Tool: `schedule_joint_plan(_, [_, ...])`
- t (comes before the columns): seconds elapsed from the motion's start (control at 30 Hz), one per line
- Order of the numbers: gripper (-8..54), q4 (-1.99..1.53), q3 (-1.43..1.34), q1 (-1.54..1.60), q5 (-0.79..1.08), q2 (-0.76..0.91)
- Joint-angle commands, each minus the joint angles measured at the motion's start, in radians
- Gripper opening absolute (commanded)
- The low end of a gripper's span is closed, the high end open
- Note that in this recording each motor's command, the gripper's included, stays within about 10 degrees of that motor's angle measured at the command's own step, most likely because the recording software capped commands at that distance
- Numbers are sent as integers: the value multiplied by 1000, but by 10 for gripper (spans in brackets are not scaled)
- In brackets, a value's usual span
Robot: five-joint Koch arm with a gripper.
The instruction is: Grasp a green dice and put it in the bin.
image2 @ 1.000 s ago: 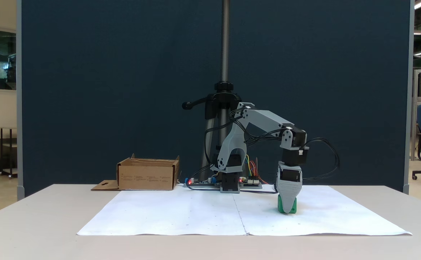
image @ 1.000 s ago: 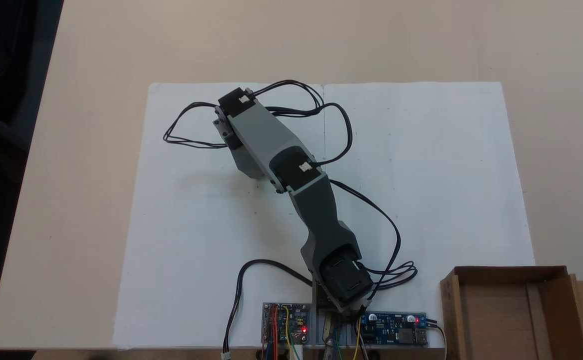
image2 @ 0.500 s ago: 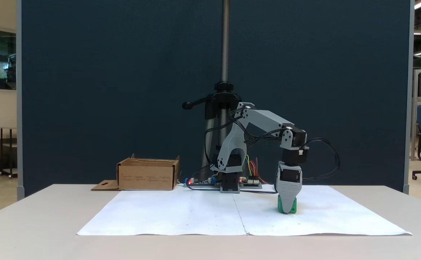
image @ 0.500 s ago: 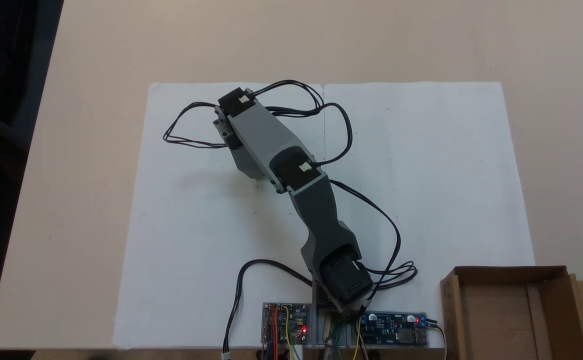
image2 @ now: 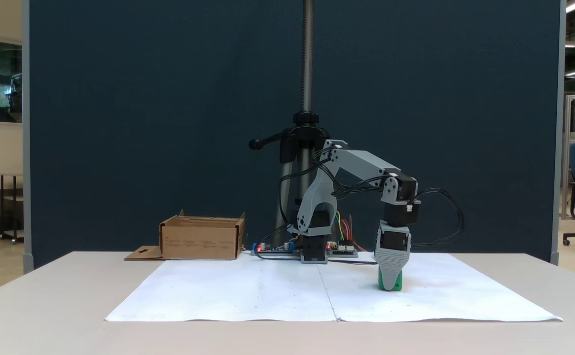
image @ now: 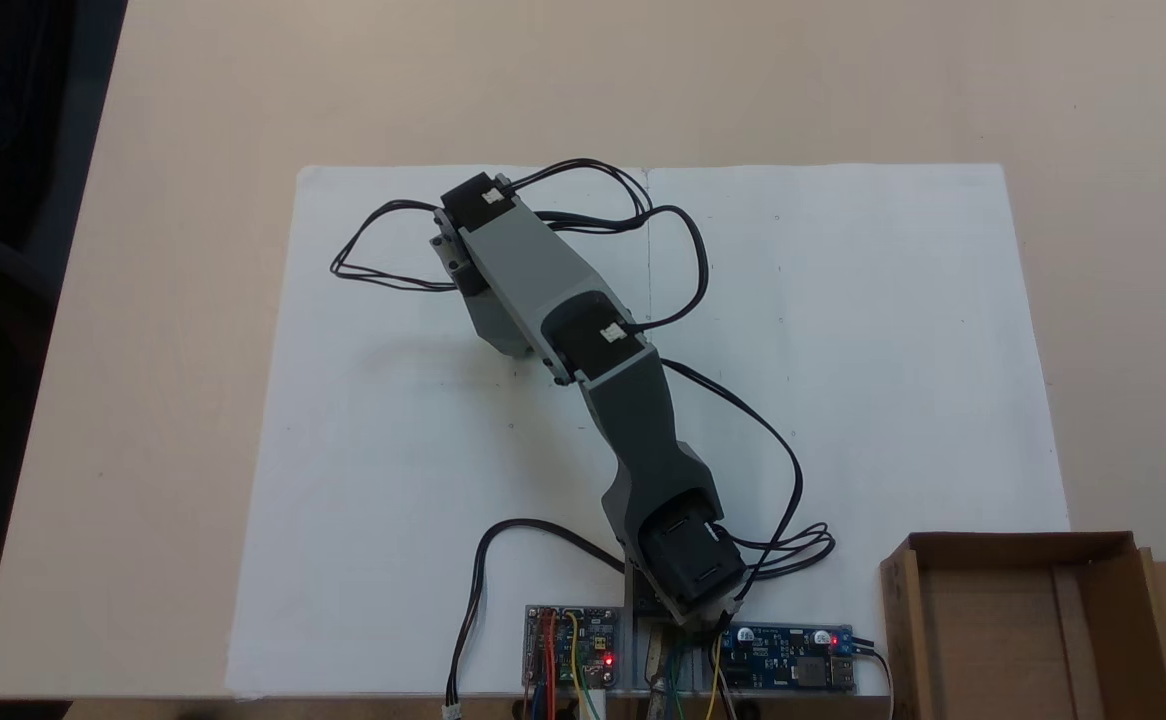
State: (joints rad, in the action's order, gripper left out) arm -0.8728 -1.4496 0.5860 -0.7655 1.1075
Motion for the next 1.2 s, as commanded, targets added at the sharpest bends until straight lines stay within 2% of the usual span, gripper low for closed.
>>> schedule_joint_plan(0.0, [127,9,29,0,-84,21])
schedule_joint_plan(0.23, [127,35,31,-78,-81,49])
schedule_joint_plan(0.43, [127,41,103,-288,-74,78])
schedule_joint_plan(0.73, [127,43,327,-670,67,78])
schedule_joint_plan(1.17, [127,44,445,-1108,278,74])
